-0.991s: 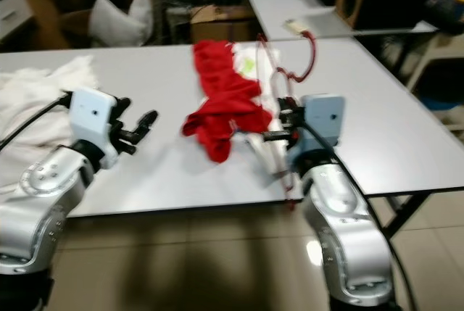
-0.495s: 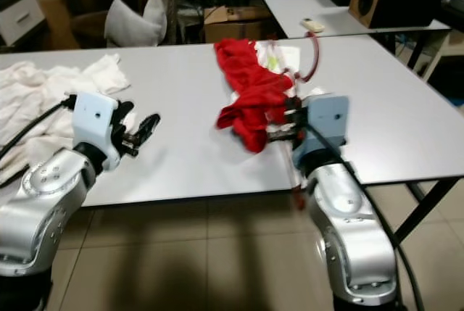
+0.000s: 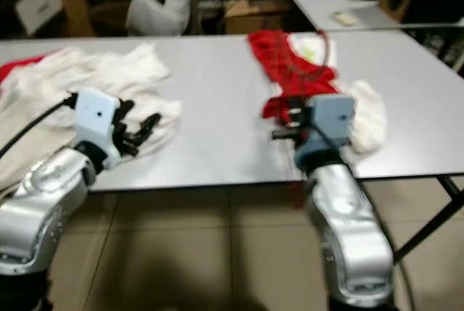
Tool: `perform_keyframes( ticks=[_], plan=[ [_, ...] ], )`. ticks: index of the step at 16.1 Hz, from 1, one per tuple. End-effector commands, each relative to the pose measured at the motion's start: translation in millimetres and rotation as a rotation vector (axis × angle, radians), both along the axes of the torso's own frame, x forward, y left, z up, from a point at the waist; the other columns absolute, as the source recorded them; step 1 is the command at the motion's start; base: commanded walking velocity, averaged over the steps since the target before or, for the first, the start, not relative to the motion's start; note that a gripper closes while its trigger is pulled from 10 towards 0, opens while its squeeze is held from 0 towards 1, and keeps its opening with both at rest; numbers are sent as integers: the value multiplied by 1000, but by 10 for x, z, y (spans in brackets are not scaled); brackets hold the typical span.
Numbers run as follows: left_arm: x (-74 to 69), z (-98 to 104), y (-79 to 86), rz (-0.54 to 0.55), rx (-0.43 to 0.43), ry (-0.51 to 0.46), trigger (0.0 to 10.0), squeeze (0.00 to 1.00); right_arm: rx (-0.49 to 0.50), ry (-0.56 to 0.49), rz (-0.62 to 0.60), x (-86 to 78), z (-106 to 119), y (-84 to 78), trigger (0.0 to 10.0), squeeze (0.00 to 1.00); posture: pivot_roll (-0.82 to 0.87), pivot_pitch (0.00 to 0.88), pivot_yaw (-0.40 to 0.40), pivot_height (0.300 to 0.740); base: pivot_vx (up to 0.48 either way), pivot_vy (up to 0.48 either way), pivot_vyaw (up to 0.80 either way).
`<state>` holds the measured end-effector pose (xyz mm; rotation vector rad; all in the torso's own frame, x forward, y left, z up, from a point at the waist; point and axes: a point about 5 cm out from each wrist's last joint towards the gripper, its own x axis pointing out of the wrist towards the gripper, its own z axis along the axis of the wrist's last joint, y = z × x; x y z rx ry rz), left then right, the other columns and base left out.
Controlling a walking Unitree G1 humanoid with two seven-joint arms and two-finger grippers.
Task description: Hang hanger
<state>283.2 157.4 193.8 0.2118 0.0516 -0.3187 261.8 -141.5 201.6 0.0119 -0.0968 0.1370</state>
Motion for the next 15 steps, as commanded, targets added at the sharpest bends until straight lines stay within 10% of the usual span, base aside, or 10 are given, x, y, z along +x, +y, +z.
perform_keyframes(
  ticks=[1,15],
  plan=[
    [-3,11,-13,-6,1,-1,10000,0,-4,-8,-10,3,21,-32,10000,0,70,0,57,740,0,322,0],
    [7,13,-19,-11,7,-4,10000,0,-6,-8,-31,13,14,-68,10000,0,68,0,59,740,0,327,0]
  ],
)
